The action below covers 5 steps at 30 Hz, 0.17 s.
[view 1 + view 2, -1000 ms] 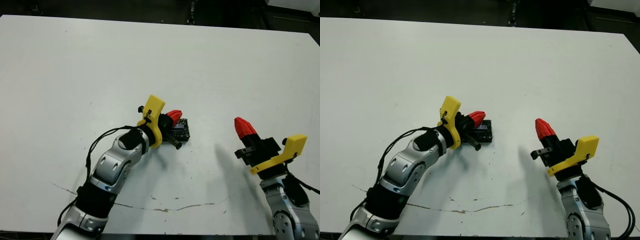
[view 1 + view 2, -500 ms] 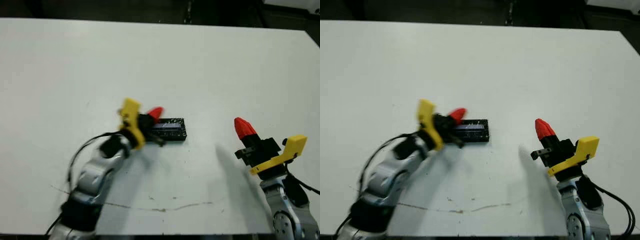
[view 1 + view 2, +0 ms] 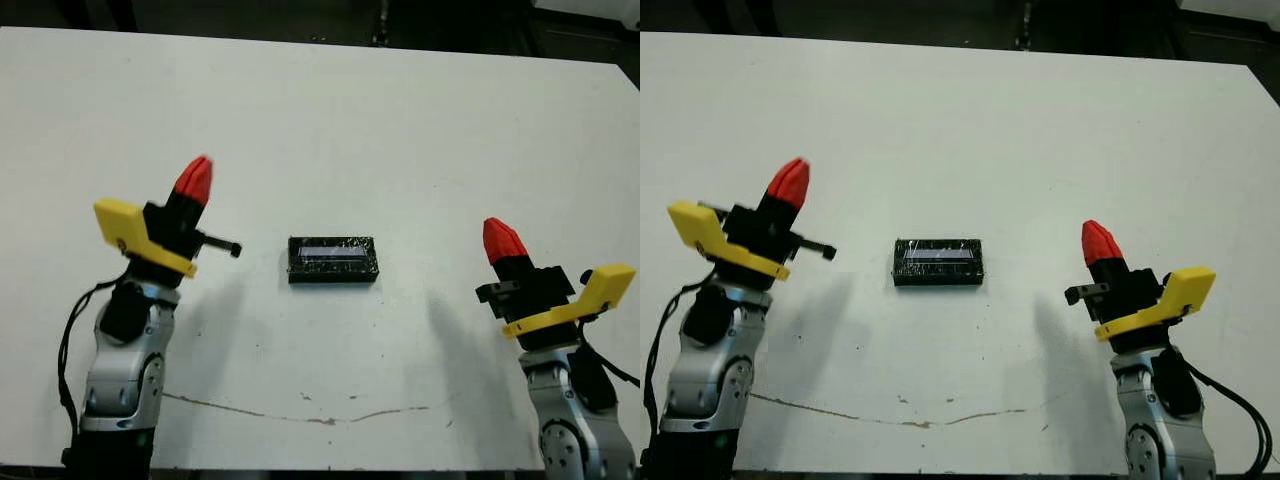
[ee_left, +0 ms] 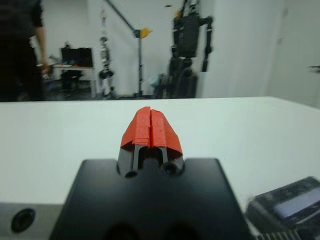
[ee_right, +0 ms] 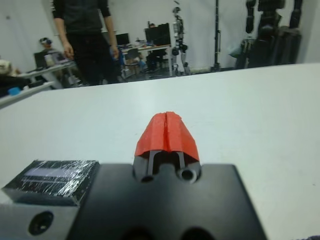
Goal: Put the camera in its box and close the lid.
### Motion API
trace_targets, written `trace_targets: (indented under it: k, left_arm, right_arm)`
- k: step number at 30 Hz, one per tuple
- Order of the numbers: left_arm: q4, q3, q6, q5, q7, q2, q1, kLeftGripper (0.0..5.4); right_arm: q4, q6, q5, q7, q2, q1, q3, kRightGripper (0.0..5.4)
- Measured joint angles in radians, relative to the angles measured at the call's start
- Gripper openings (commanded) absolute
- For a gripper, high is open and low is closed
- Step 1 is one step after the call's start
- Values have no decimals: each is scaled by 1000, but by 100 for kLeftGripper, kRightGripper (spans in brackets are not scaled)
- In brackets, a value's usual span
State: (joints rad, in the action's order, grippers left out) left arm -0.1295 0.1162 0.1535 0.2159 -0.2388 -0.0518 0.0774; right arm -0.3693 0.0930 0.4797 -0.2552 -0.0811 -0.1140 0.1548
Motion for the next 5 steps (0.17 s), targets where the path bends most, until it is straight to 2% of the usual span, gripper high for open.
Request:
trace_targets:
  k: [5]
  left_arm:
    - [4, 0, 17, -4, 47, 28, -40, 1]
  right_arm:
    - [-4, 15, -1, 37, 14, 11, -5, 0]
